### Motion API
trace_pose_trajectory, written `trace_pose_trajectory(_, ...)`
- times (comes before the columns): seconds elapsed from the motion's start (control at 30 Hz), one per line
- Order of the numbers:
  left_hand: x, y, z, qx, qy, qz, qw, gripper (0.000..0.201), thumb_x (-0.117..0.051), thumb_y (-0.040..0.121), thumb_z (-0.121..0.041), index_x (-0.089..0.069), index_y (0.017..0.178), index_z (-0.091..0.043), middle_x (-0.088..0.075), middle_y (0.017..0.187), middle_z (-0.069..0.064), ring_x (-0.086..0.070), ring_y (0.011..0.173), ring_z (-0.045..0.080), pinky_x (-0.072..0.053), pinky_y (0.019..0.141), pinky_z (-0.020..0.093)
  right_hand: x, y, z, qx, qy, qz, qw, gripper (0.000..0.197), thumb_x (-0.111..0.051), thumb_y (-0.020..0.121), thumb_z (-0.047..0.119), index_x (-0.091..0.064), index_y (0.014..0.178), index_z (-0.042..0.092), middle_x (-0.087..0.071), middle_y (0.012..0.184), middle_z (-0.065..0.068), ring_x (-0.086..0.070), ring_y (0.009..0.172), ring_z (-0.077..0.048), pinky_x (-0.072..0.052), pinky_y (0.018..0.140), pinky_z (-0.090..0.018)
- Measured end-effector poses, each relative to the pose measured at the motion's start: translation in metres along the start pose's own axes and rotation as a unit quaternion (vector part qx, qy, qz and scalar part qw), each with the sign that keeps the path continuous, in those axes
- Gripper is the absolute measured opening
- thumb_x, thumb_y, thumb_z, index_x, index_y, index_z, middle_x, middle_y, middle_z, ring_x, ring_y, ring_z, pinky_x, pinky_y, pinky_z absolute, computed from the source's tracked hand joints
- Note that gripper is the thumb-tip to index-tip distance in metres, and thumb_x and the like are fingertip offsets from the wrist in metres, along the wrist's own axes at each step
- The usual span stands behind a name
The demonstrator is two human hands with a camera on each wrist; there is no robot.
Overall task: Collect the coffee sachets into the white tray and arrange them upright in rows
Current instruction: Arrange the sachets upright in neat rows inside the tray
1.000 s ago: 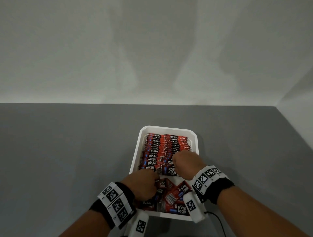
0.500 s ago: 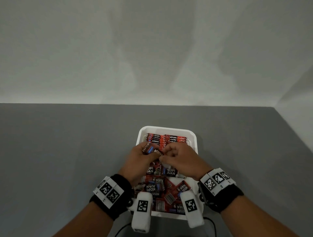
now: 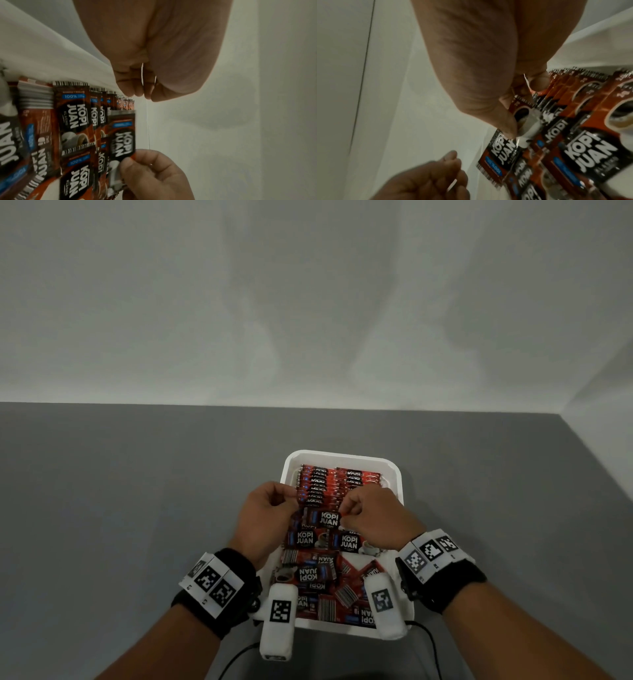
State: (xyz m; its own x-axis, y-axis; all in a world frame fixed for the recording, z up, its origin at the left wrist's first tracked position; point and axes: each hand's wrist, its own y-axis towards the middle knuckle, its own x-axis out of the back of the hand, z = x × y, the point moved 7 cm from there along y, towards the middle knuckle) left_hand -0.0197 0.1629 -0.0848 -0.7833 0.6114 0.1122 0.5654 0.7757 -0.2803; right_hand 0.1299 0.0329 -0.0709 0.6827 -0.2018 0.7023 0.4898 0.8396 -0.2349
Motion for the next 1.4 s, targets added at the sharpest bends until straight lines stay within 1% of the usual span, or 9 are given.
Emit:
trace_pose_trajectory(0.1,0.005,0.000,-0.003,-0.010,0.057,-0.016,0.998,0.015,-0.063,0.089,0.000,-0.066,0.084,-0.014,-0.068,0.070,-0.006,-0.062,0.060,0.005,-0.050,0.058,0.025,-0.020,0.008,0.004,0.009,-0.062,0.031,0.998,0.012,-0.074,0.086,0.010,-0.079,0.096,0.016,-0.070,0.091,0.011,-0.063,0.088,-0.006,-0.051,0.089,-0.025)
trace_pose_trajectory(0.23,-0.003,-0.004,-0.006,-0.040,0.224,0.029,0.973,0.015,-0.064,0.083,-0.006,-0.066,0.081,-0.020,-0.068,0.071,-0.009,-0.061,0.063,0.007,-0.045,0.058,0.018,-0.044,0.018,0.013,0.028,-0.125,0.072,0.989,0.018,-0.073,0.086,0.010,-0.079,0.101,0.017,-0.075,0.106,0.001,-0.068,0.098,-0.017,-0.053,0.092,-0.028)
trace_pose_trajectory(0.37,-0.023,-0.014,-0.001,-0.062,0.394,0.154,0.904,0.018,-0.055,0.086,-0.006,-0.067,0.086,-0.020,-0.069,0.087,-0.006,-0.063,0.078,0.010,-0.046,0.063,0.018,-0.055,0.024,0.012,0.021,-0.170,0.075,0.982,0.013,-0.074,0.082,0.011,-0.079,0.094,0.015,-0.074,0.099,-0.005,-0.070,0.092,-0.024,-0.058,0.089,-0.037)
trace_pose_trajectory(0.5,-0.043,-0.029,0.017,-0.073,0.494,0.271,0.823,0.031,-0.049,0.079,-0.016,-0.069,0.102,-0.015,-0.070,0.106,0.002,-0.067,0.099,0.023,-0.056,0.085,0.033,-0.049,0.023,0.011,0.027,-0.155,0.064,0.985,0.012,-0.074,0.083,0.009,-0.077,0.093,0.014,-0.072,0.101,-0.002,-0.068,0.094,-0.020,-0.055,0.090,-0.032)
trace_pose_trajectory(0.6,-0.048,-0.030,0.027,-0.093,0.530,0.286,0.793,0.052,-0.045,0.076,-0.025,-0.062,0.125,-0.024,-0.058,0.127,0.002,-0.055,0.119,0.025,-0.050,0.103,0.042,-0.030,0.013,0.005,0.025,-0.124,0.027,0.992,0.009,-0.068,0.089,0.012,-0.075,0.086,0.017,-0.071,0.094,0.005,-0.066,0.089,-0.013,-0.054,0.087,-0.029)
trace_pose_trajectory(0.77,-0.055,-0.033,0.039,-0.118,0.593,0.294,0.740,0.052,-0.054,0.092,-0.025,-0.049,0.143,-0.023,-0.045,0.141,0.003,-0.037,0.133,0.028,-0.038,0.113,0.045,-0.021,-0.028,-0.022,0.014,-0.152,0.061,0.986,0.019,-0.058,0.094,0.018,-0.076,0.087,0.018,-0.072,0.089,0.003,-0.066,0.080,-0.013,-0.058,0.076,-0.032)
trace_pose_trajectory(0.9,-0.056,-0.037,0.042,-0.123,0.606,0.303,0.725,0.055,-0.053,0.094,-0.024,-0.044,0.148,-0.023,-0.044,0.142,0.001,-0.037,0.134,0.026,-0.037,0.113,0.043,-0.041,-0.048,-0.033,0.031,-0.168,0.115,0.978,0.028,-0.050,0.098,0.039,-0.072,0.095,0.021,-0.068,0.094,0.004,-0.064,0.083,-0.014,-0.058,0.077,-0.041)
trace_pose_trajectory(1.1,-0.055,-0.040,0.045,-0.143,0.626,0.296,0.707,0.066,-0.054,0.093,-0.032,-0.031,0.155,-0.031,-0.037,0.149,-0.001,-0.030,0.138,0.028,-0.034,0.117,0.047,-0.056,-0.053,-0.034,0.054,-0.263,0.142,0.953,0.049,-0.040,0.100,0.057,-0.054,0.135,0.026,-0.053,0.128,0.000,-0.048,0.121,-0.020,-0.037,0.108,-0.040)
trace_pose_trajectory(1.4,-0.058,-0.042,0.047,-0.152,0.641,0.278,0.699,0.076,-0.054,0.092,-0.038,-0.017,0.159,-0.028,-0.025,0.157,-0.001,-0.032,0.142,0.030,-0.037,0.113,0.050,-0.057,-0.053,-0.036,0.033,-0.287,0.097,0.953,0.056,-0.039,0.098,0.063,-0.049,0.138,0.025,-0.047,0.135,0.003,-0.041,0.128,-0.020,-0.032,0.111,-0.040)
